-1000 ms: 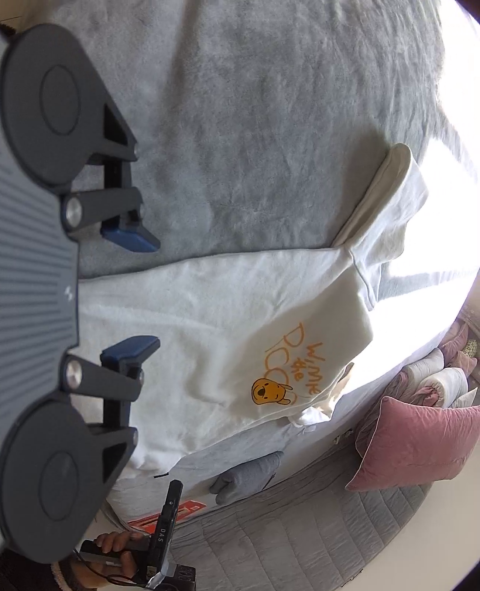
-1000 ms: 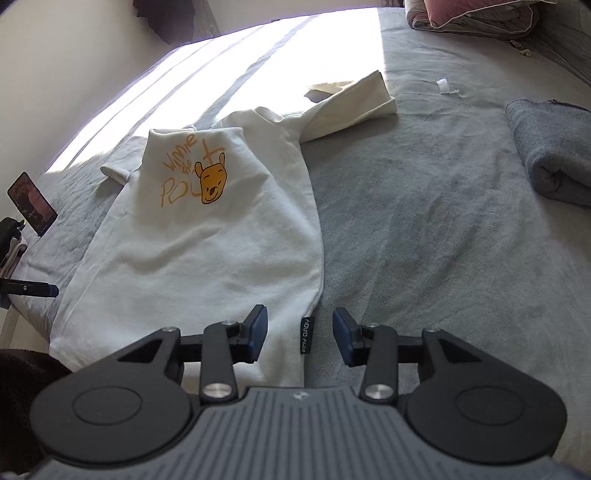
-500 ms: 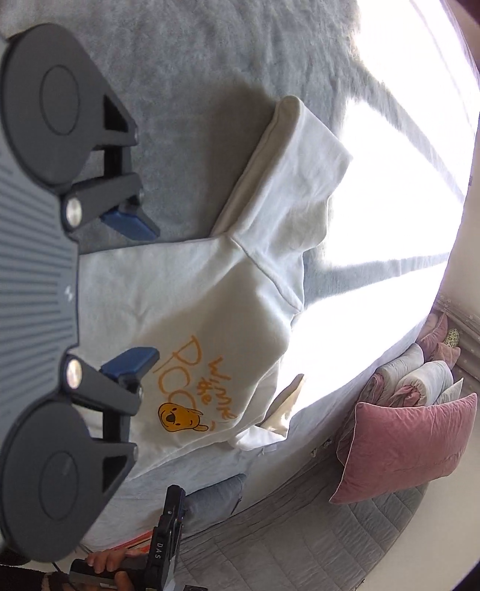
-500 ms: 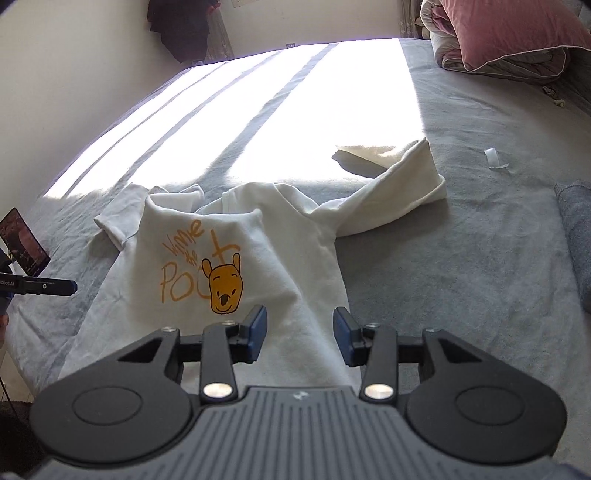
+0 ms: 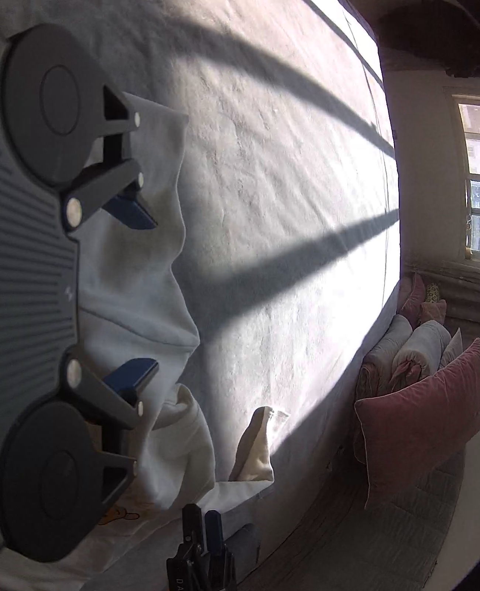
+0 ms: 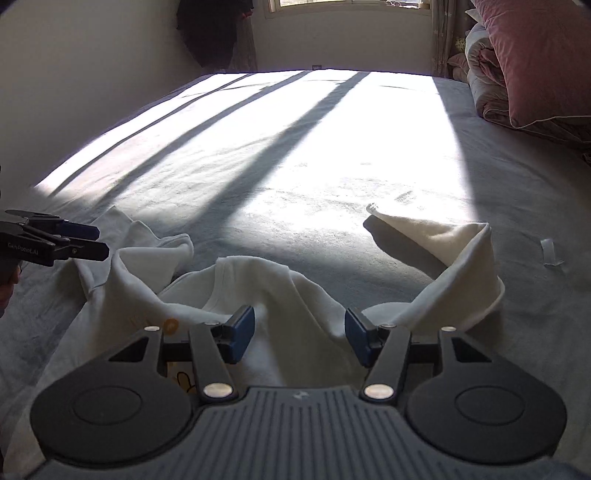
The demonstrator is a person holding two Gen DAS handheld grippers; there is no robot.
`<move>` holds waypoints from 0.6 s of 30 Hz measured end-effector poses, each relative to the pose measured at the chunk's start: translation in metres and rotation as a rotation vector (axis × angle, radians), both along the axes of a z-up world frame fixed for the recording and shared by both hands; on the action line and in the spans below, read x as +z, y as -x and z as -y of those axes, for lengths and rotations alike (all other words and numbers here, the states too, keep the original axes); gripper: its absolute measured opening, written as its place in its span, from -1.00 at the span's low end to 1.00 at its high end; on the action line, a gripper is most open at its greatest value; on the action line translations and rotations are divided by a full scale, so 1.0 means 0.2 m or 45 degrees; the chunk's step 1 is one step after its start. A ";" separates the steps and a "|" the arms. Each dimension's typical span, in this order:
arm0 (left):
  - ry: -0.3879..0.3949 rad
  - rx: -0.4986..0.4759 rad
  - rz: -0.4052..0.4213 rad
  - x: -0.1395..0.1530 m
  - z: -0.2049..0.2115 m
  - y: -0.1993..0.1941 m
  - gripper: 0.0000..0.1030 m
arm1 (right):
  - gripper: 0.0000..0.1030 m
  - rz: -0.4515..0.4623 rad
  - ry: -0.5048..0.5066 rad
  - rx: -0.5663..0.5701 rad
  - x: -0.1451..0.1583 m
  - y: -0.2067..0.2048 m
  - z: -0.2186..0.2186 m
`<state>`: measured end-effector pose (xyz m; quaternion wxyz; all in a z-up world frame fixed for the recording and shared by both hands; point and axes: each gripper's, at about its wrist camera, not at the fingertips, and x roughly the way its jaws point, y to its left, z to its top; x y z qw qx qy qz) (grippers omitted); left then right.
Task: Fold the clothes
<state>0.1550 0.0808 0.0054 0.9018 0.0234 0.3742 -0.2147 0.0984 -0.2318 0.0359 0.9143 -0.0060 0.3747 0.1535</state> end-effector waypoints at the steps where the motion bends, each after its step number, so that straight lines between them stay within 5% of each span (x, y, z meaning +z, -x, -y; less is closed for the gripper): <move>1: -0.021 -0.003 0.004 -0.01 0.01 -0.03 0.51 | 0.17 0.010 0.008 0.006 -0.01 -0.03 -0.01; 9: -0.141 0.044 -0.025 -0.13 -0.02 -0.18 0.50 | 0.19 0.047 0.078 0.099 -0.09 -0.21 -0.07; 13: -0.117 0.057 -0.054 -0.18 -0.07 -0.18 0.37 | 0.18 0.026 0.087 0.151 -0.15 -0.25 -0.11; 14: -0.112 0.059 -0.039 -0.19 -0.08 -0.17 0.17 | 0.09 0.008 0.090 0.156 -0.18 -0.26 -0.12; 16: -0.097 0.061 -0.026 -0.18 -0.08 -0.15 -0.43 | -0.58 -0.008 0.087 0.163 -0.21 -0.25 -0.13; 17: -0.081 0.085 -0.014 -0.18 -0.09 -0.14 -0.83 | -0.62 -0.004 0.082 0.161 -0.23 -0.24 -0.14; 18: -0.064 0.110 -0.002 -0.17 -0.09 -0.13 -0.90 | -0.71 0.025 0.080 0.145 -0.23 -0.22 -0.14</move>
